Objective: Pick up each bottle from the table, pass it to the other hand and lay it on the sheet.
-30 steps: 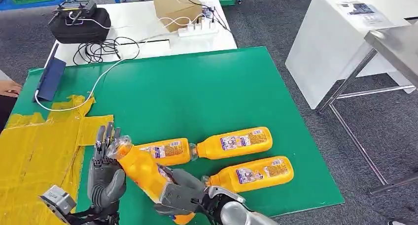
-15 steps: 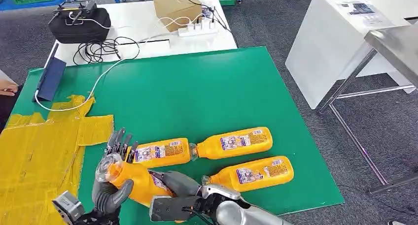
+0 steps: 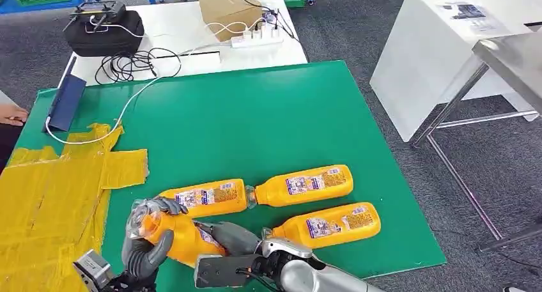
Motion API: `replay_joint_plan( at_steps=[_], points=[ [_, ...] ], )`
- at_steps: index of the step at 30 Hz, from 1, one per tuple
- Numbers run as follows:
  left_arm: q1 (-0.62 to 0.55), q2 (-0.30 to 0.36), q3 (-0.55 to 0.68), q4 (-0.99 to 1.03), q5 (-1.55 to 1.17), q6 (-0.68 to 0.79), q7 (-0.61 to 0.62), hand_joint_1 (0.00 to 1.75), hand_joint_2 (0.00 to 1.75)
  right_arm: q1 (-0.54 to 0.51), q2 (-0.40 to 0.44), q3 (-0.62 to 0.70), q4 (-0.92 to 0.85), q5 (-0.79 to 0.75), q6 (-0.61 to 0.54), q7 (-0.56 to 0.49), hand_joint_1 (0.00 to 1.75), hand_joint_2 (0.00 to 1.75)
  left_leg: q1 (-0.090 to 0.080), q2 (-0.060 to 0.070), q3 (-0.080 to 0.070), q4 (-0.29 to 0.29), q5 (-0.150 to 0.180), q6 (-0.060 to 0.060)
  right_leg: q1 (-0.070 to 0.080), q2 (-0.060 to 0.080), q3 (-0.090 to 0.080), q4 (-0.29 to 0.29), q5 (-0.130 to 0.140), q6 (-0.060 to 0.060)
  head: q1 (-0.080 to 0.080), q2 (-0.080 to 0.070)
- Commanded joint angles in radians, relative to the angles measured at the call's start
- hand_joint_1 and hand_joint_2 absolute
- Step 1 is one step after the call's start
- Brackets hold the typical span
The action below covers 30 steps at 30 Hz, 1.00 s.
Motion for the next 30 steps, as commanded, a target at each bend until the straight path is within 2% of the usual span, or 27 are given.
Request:
replay_joint_plan(
  at_steps=[1,6,8,9,10,11,13,14,15,18,21,22,26,27,30],
  points=[
    [-0.031,0.008,-0.044,0.068,-0.006,-0.012,0.004,1.75,1.75,-0.037,0.004,0.069,0.03,-0.002,0.012,-0.003,1.75,1.75,-0.001,-0.003,0.003,-0.001,0.0,0.002,-0.001,0.002,0.002,-0.001,-0.001,-0.001,0.0,0.0],
    [-0.021,-0.003,-0.025,0.049,0.005,0.003,-0.003,1.75,1.75,-0.014,-0.009,0.047,0.012,-0.003,-0.006,-0.005,1.75,1.75,-0.001,-0.004,0.003,-0.001,0.0,0.003,-0.001,0.002,0.003,-0.001,0.0,-0.001,0.0,0.0],
    [-0.002,0.009,-0.004,-0.005,-0.03,0.05,-0.005,1.75,1.75,0.039,-0.025,-0.013,-0.053,0.01,-0.088,-0.025,1.75,1.75,-0.001,-0.006,0.005,-0.002,-0.001,0.004,-0.001,0.002,0.004,-0.001,-0.001,-0.002,0.0,0.0],
    [0.015,0.013,0.019,-0.053,-0.081,0.108,-0.005,1.75,1.75,0.084,-0.026,-0.061,-0.113,0.064,-0.168,-0.047,1.08,1.75,0.0,-0.005,0.003,-0.001,-0.001,0.003,0.0,0.001,0.003,-0.001,-0.001,-0.002,0.0,0.0],
    [0.041,0.021,0.056,-0.133,-0.13,0.161,0.009,1.75,1.75,0.151,-0.019,-0.125,-0.212,0.169,-0.272,-0.051,0.0,1.75,0.0,-0.007,0.003,0.0,-0.001,0.004,0.0,0.001,0.004,0.0,-0.002,-0.002,0.0,0.0],
    [0.054,0.02,0.099,-0.21,-0.157,0.211,-0.031,1.75,1.75,0.172,-0.018,-0.157,-0.287,0.226,-0.299,-0.05,0.0,1.75,0.0,-0.005,0.0,0.001,-0.001,0.002,0.0,0.0,0.001,0.001,-0.002,-0.001,0.0,0.0],
    [0.046,0.001,0.213,-0.365,-0.256,0.331,0.0,1.75,1.75,0.188,-0.007,-0.242,-0.407,0.261,-0.283,0.005,0.0,1.75,0.001,-0.005,-0.001,0.004,-0.004,0.003,0.001,0.003,-0.001,0.004,-0.004,-0.002,0.0,0.0],
    [0.031,-0.01,0.254,-0.411,-0.292,0.394,0.005,1.75,1.75,0.201,0.0,-0.28,-0.428,0.247,-0.257,0.014,0.0,0.0,0.001,-0.002,-0.005,0.005,-0.003,0.002,0.001,0.003,-0.005,0.005,-0.002,-0.002,0.001,0.0],
    [0.001,-0.021,0.292,-0.449,-0.316,0.457,0.003,1.75,1.75,0.181,-0.015,-0.309,-0.424,0.229,-0.231,-0.002,0.0,0.0,0.001,-0.002,-0.003,0.005,-0.003,0.002,0.001,0.004,-0.004,0.005,-0.003,-0.002,0.0,0.0],
    [-0.013,-0.013,0.29,-0.459,-0.318,0.463,0.024,1.75,1.75,0.173,-0.015,-0.344,-0.393,0.211,-0.21,-0.036,0.0,0.0,0.001,-0.006,-0.003,0.003,-0.001,0.003,0.001,0.001,-0.003,0.003,-0.002,-0.002,0.0,0.0],
    [-0.008,-0.014,0.278,-0.444,-0.323,0.47,0.02,1.75,1.75,0.178,-0.008,-0.347,-0.383,0.215,-0.21,-0.047,0.0,0.0,0.0,-0.003,-0.001,0.0,0.0,0.002,0.0,0.003,-0.002,0.001,0.0,-0.001,0.0,0.0],
    [-0.02,-0.026,0.284,-0.441,-0.313,0.58,-0.024,1.75,1.75,0.192,0.003,-0.355,-0.38,0.206,-0.209,-0.06,0.0,0.0,0.0,-0.005,0.001,0.0,-0.001,0.004,0.0,0.003,0.001,0.0,-0.001,-0.002,0.0,0.0],
    [-0.046,-0.019,0.313,-0.493,-0.303,0.687,-0.043,1.75,1.75,0.225,0.02,-0.307,-0.398,0.223,-0.215,-0.057,0.0,0.0,0.0,-0.006,0.001,0.0,-0.001,0.003,0.0,0.001,0.001,0.001,-0.002,-0.002,0.0,0.0],
    [-0.055,-0.019,0.313,-0.5,-0.314,0.709,-0.045,1.75,1.75,0.22,0.015,-0.289,-0.397,0.221,-0.223,-0.051,0.0,0.0,0.0,-0.003,0.0,0.0,-0.001,0.002,0.0,0.002,-0.001,0.001,-0.001,-0.002,0.0,0.0],
    [-0.071,-0.016,0.279,-0.481,-0.47,0.817,-0.047,1.75,1.75,0.201,-0.001,-0.262,-0.388,0.217,-0.228,-0.043,0.0,0.0,0.0,-0.004,0.001,0.0,-0.001,0.002,0.0,0.001,0.001,0.001,-0.001,-0.002,0.0,0.0]
  ],
)
